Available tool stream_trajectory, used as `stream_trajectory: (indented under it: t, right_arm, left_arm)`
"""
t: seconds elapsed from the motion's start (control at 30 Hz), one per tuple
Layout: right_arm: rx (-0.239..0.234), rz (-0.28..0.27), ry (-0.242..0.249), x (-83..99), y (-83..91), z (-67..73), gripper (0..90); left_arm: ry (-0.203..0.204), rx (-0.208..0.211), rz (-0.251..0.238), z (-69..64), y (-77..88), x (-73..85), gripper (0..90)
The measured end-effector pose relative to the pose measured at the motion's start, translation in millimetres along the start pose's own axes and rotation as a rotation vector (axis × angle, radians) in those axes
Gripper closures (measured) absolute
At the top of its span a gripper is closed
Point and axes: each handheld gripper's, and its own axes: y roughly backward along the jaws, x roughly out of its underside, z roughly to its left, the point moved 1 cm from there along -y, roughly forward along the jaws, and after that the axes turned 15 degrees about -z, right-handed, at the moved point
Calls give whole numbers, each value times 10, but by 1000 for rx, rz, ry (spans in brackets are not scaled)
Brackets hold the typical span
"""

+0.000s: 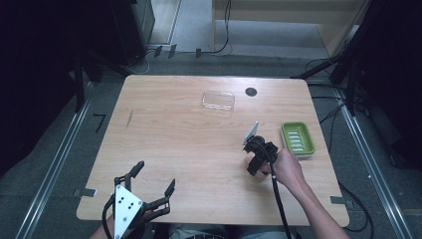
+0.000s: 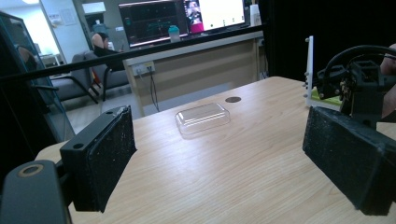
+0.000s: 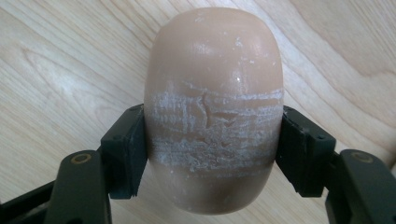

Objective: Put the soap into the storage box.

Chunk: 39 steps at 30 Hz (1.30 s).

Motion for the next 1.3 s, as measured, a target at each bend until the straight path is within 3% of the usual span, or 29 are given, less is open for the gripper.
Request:
stream_trajectory:
  t: [0.83,1.3]
  right_arm:
    - [26,17,-38,278,193,-277,334]
    - [38,27,-46,333,251,-340,334]
  left_arm:
    - [1,-3,2,-4,-3,0,99]
    - [-1,-1,3,-3,-10,2,99]
